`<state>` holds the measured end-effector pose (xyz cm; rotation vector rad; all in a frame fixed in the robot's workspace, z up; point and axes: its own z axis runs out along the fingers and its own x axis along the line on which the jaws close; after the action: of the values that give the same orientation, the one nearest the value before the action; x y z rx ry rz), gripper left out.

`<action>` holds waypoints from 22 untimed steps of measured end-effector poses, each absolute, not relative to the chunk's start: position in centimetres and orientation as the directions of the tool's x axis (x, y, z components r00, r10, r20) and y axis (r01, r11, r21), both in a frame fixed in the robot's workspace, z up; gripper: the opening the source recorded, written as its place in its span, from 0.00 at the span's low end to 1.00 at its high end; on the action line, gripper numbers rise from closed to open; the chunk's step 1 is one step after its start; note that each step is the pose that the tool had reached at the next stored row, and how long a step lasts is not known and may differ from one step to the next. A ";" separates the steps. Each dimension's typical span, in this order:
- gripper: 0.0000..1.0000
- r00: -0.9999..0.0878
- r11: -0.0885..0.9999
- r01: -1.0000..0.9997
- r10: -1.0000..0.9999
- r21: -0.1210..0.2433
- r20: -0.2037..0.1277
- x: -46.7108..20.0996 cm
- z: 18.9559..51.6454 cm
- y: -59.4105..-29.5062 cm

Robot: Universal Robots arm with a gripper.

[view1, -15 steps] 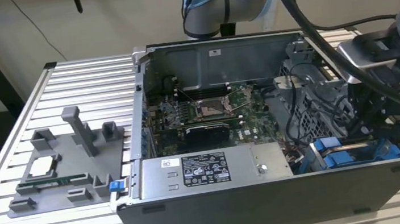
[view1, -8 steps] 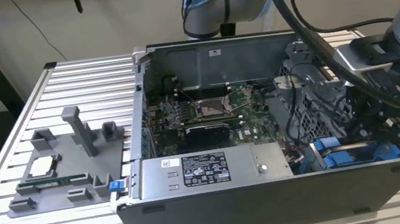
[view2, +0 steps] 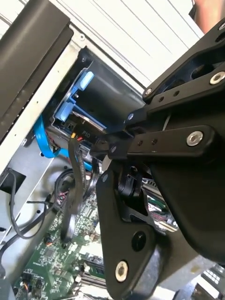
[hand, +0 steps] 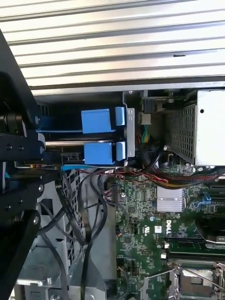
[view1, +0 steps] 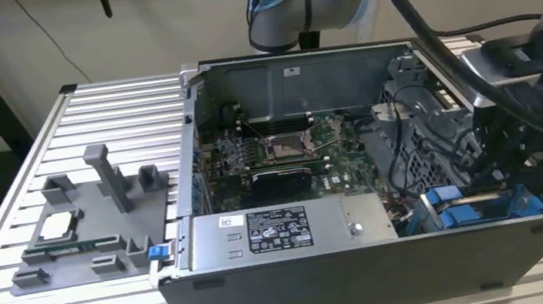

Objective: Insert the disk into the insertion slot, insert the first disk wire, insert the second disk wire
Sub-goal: 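Insert the second disk wire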

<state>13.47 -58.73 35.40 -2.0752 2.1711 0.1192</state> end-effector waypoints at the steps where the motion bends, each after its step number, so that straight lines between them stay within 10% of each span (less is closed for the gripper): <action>1: 1.00 -0.042 0.048 -0.998 -0.987 -0.036 -0.153 13.5 35.8 -58.7; 22: 1.00 -0.047 0.053 -0.998 -0.987 -0.036 -0.155 13.4 42.2 -58.7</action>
<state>13.44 -58.74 42.21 -2.0683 2.1748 0.1215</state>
